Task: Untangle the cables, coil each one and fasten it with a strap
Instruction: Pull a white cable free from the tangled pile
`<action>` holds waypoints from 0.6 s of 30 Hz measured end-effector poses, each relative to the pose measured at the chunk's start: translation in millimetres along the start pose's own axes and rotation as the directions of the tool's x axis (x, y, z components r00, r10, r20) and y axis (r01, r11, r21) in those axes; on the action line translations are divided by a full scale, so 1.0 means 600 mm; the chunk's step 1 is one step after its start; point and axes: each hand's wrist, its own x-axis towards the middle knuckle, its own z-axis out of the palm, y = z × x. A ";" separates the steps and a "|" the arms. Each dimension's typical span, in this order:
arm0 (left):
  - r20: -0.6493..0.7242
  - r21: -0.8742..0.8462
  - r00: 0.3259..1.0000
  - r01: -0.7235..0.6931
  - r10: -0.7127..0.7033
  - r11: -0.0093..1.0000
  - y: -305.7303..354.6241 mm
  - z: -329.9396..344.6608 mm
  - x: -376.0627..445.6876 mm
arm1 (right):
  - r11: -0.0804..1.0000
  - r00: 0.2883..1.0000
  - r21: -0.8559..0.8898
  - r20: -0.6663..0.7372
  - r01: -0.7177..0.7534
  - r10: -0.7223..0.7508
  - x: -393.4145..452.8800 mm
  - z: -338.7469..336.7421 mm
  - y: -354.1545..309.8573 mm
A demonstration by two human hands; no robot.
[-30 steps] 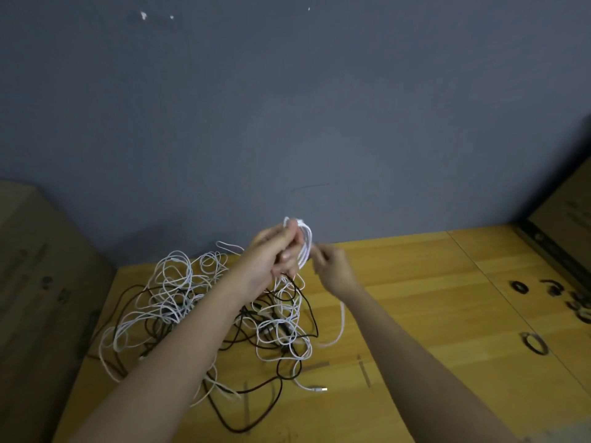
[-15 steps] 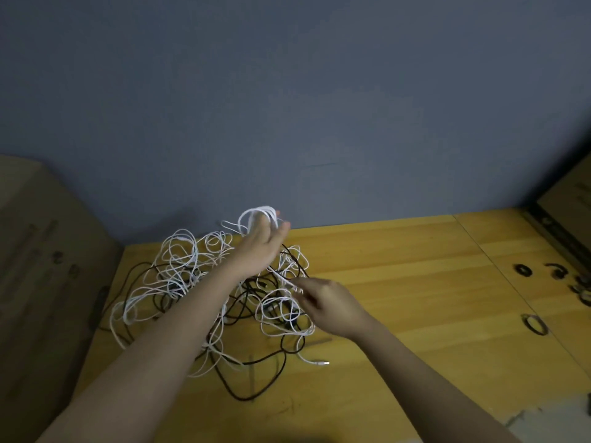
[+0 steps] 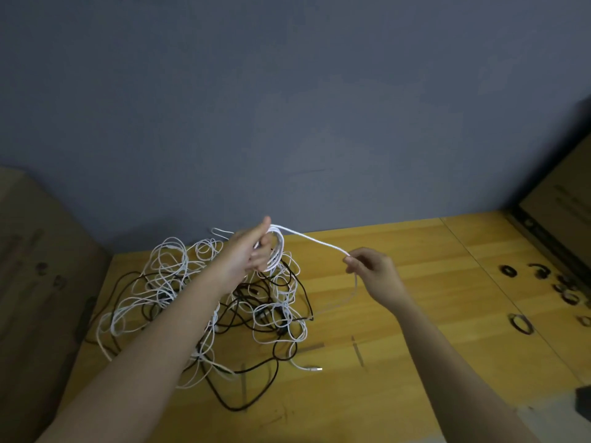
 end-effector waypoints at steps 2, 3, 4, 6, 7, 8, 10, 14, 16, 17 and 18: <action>-0.023 -0.219 1.000 0.006 -0.011 0.976 0.011 0.009 0.004 | 0.999 1.000 -0.036 -0.006 0.013 -0.014 0.012 0.007 -0.007; -0.023 -0.322 1.000 0.007 -0.015 0.947 0.019 0.014 0.006 | 0.998 0.999 -0.052 -0.027 0.032 -0.034 0.020 0.009 -0.015; -0.016 -0.391 1.000 0.001 -0.008 0.920 0.029 0.018 0.006 | 0.993 0.995 -0.091 -0.065 0.071 -0.077 0.027 0.007 -0.025; 0.000 -0.424 0.999 -0.033 0.036 0.905 0.048 0.024 0.008 | 0.960 0.956 -0.231 -0.206 0.160 -0.209 0.048 -0.006 -0.053; 0.003 -0.414 0.998 -0.054 0.060 0.909 0.056 0.025 0.009 | 0.933 0.908 -0.300 -0.302 0.199 -0.290 0.059 -0.017 -0.072; 0.000 -0.398 0.997 -0.072 0.078 0.915 0.063 0.026 0.009 | 0.901 0.837 -0.372 -0.399 0.224 -0.373 0.072 -0.028 -0.093; -0.009 -0.361 0.995 -0.092 0.095 0.928 0.070 0.027 0.009 | 0.824 0.656 -0.520 -0.544 0.226 -0.523 0.094 -0.046 -0.133; 0.010 -0.269 0.994 -0.100 0.106 0.958 0.063 0.029 0.006 | 0.861 0.593 -0.474 -0.644 0.186 -0.483 0.107 -0.030 -0.162; 0.033 -0.298 0.996 -0.074 0.088 0.952 0.055 0.031 0.004 | 0.904 0.776 -0.400 -0.517 0.153 -0.360 0.108 -0.005 -0.127; 0.044 -0.314 0.995 -0.070 0.088 0.947 0.053 0.033 0.003 | 0.915 0.874 -0.375 -0.383 0.149 -0.299 0.105 0.009 -0.103; 0.047 -0.317 0.994 -0.076 0.096 0.945 0.051 0.036 0.002 | 0.932 0.955 -0.340 -0.212 0.126 -0.207 0.099 0.025 -0.079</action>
